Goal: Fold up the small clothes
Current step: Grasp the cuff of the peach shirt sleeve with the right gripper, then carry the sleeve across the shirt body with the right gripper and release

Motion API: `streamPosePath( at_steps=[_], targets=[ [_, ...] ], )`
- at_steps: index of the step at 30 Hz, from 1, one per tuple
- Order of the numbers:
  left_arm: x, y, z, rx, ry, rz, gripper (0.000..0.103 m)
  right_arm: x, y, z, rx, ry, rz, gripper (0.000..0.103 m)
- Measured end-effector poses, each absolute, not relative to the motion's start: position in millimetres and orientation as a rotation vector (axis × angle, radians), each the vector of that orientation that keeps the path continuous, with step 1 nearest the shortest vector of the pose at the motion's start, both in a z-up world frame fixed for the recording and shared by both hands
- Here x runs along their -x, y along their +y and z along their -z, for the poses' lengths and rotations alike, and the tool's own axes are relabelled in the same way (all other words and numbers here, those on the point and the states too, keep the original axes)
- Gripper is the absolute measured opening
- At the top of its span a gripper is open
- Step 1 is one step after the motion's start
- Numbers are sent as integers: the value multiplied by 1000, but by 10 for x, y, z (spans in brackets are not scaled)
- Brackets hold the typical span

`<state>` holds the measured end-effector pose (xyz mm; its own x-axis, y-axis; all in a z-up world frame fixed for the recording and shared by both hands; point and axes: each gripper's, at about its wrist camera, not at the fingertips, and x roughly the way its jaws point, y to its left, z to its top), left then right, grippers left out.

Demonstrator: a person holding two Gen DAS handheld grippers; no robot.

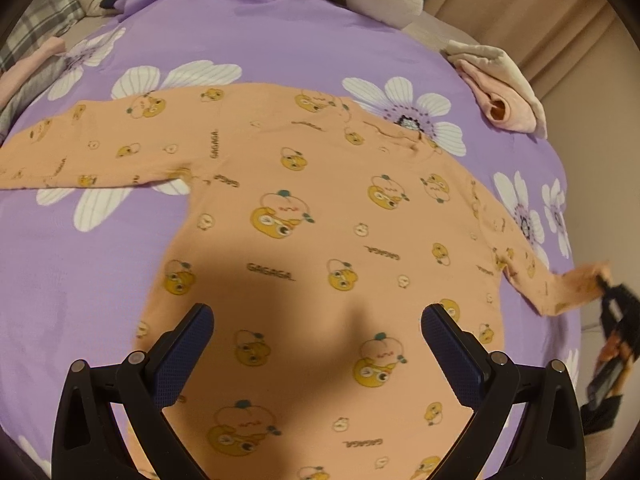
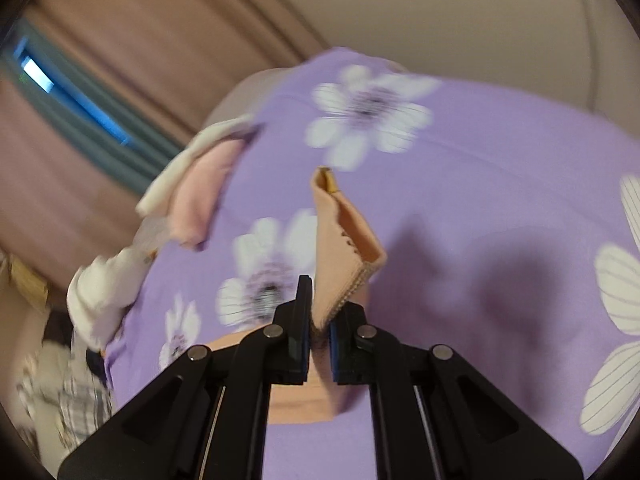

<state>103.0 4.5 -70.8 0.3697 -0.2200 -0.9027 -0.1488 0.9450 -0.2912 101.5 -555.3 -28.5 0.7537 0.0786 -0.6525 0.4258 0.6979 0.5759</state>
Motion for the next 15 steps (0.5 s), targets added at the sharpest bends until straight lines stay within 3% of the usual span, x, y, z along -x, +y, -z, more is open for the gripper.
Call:
streamPosePath(
  at_steps=[8, 15],
  targets=[
    [-960, 432, 628, 399, 1168, 41, 103, -1552, -4344, -435, -570, 709, -6, 8],
    [-863, 867, 582, 443, 1138, 3, 103, -1923, -3274, -706, -412, 727, -127, 8]
  ],
)
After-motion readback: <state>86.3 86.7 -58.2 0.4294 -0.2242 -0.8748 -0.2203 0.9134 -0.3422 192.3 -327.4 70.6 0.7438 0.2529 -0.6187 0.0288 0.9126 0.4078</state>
